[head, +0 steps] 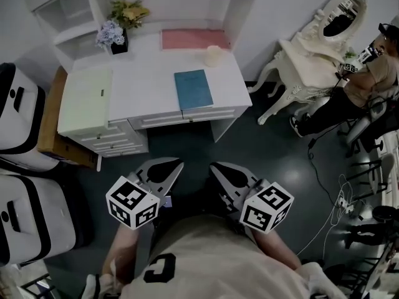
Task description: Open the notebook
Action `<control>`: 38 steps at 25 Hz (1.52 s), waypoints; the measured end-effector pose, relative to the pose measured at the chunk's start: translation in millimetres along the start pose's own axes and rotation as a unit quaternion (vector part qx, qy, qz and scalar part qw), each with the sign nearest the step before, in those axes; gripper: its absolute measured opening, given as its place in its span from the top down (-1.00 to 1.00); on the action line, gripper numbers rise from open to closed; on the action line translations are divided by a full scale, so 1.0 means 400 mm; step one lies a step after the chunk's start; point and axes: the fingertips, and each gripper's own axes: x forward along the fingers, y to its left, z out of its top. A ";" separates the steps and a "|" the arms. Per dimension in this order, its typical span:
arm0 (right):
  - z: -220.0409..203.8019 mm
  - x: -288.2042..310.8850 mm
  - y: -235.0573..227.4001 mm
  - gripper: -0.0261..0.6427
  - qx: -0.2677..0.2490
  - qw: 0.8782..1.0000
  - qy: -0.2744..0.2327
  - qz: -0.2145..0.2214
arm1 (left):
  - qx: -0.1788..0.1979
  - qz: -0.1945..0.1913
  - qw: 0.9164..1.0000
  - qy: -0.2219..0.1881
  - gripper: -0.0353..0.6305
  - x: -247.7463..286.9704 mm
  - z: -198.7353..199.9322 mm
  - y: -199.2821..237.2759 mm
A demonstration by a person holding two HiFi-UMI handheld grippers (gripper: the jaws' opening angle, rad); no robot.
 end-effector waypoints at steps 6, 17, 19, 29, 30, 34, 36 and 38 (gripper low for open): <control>0.028 0.025 -0.063 0.88 0.018 1.000 -0.007 0.015 | 0.022 0.037 0.999 0.021 0.85 0.043 0.005 0.036; 0.093 0.038 -0.233 0.88 0.075 0.997 -0.014 0.018 | -0.027 0.051 0.998 0.023 0.85 0.175 0.046 0.097; 0.107 0.028 -0.276 0.88 0.089 0.996 -0.022 0.010 | -0.016 0.060 0.997 0.036 0.85 0.210 0.048 0.110; 0.130 0.010 -0.438 0.88 0.121 0.993 0.003 0.017 | -0.017 0.096 0.994 0.056 0.85 0.342 0.078 0.137; 0.134 0.016 -0.446 0.88 0.121 0.992 0.008 0.021 | -0.017 0.104 0.993 0.061 0.85 0.349 0.076 0.145; 0.150 0.035 -0.479 0.88 0.118 0.992 0.020 0.043 | 0.003 0.145 0.986 0.086 0.85 0.380 0.061 0.177; 0.159 0.043 -0.497 0.88 0.115 0.991 0.028 0.054 | 0.015 0.165 0.981 0.102 0.84 0.398 0.053 0.193; 0.165 0.048 -0.519 0.88 0.113 0.991 0.035 0.063 | 0.030 0.182 0.975 0.123 0.84 0.418 0.041 0.211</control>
